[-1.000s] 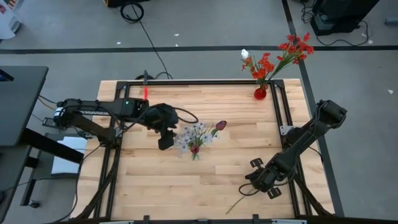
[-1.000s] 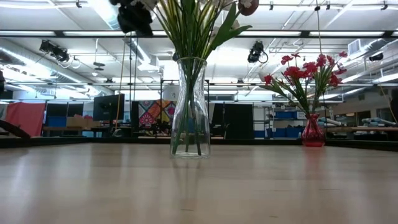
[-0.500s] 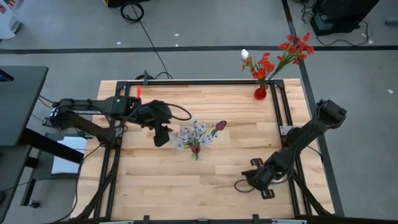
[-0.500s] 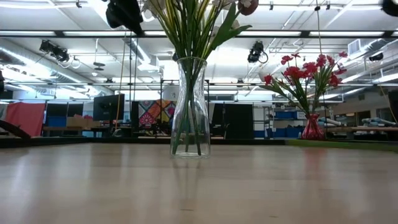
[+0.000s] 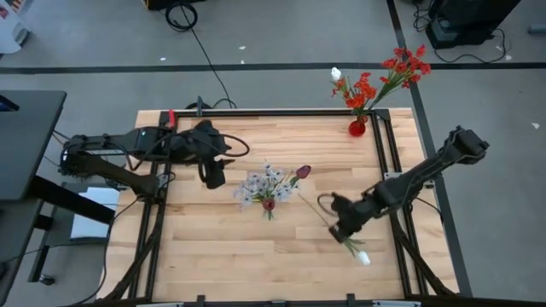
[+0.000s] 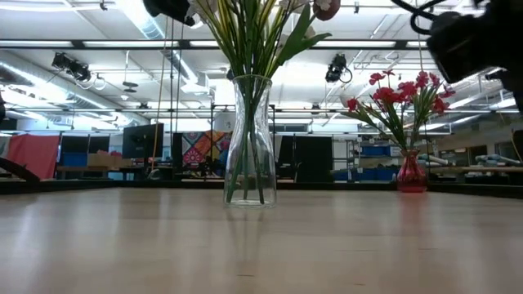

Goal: Sort flowers into vase by color
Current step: Put the white tulip into the red vase

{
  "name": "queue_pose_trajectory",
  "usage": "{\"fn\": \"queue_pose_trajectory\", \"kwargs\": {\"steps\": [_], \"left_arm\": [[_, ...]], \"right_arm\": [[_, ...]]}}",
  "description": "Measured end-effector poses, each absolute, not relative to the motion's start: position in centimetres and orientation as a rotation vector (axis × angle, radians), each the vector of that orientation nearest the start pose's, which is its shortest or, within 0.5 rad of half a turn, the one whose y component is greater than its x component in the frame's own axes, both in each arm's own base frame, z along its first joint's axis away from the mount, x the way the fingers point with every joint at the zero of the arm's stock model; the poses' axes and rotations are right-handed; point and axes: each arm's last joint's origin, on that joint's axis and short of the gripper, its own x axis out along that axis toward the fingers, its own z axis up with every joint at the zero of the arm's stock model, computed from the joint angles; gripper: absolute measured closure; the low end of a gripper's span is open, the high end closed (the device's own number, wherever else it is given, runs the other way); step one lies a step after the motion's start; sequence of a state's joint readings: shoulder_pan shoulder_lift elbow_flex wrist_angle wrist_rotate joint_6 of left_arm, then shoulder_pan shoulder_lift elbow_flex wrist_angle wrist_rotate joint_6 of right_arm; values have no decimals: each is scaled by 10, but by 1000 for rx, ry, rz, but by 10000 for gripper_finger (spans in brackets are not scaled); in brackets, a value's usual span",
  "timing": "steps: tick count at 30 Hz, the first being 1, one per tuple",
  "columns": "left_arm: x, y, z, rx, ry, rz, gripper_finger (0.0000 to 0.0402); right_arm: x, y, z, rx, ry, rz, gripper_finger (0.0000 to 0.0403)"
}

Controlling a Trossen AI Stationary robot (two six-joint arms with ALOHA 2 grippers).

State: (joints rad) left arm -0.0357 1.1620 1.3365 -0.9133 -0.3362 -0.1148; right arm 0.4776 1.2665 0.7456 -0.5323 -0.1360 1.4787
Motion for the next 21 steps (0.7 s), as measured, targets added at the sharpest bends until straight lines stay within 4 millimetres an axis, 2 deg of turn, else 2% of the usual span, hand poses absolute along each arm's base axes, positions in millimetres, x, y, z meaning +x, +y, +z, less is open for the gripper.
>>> {"fn": "queue_pose_trajectory", "kwargs": {"steps": [8,14,17,21], "left_arm": [[218,18,384,169,723,365,214],[219,41,388,303,721,402,214],[225,53,392,376,672,361,214],[241,73,390,452,614,267,214]], "right_arm": [[206,48,234,1354,953,-426,379],[205,1,252,1521,805,-370,378],[208,-21,258,1659,738,-330,377],[213,-48,270,1744,560,-252,378]]}}
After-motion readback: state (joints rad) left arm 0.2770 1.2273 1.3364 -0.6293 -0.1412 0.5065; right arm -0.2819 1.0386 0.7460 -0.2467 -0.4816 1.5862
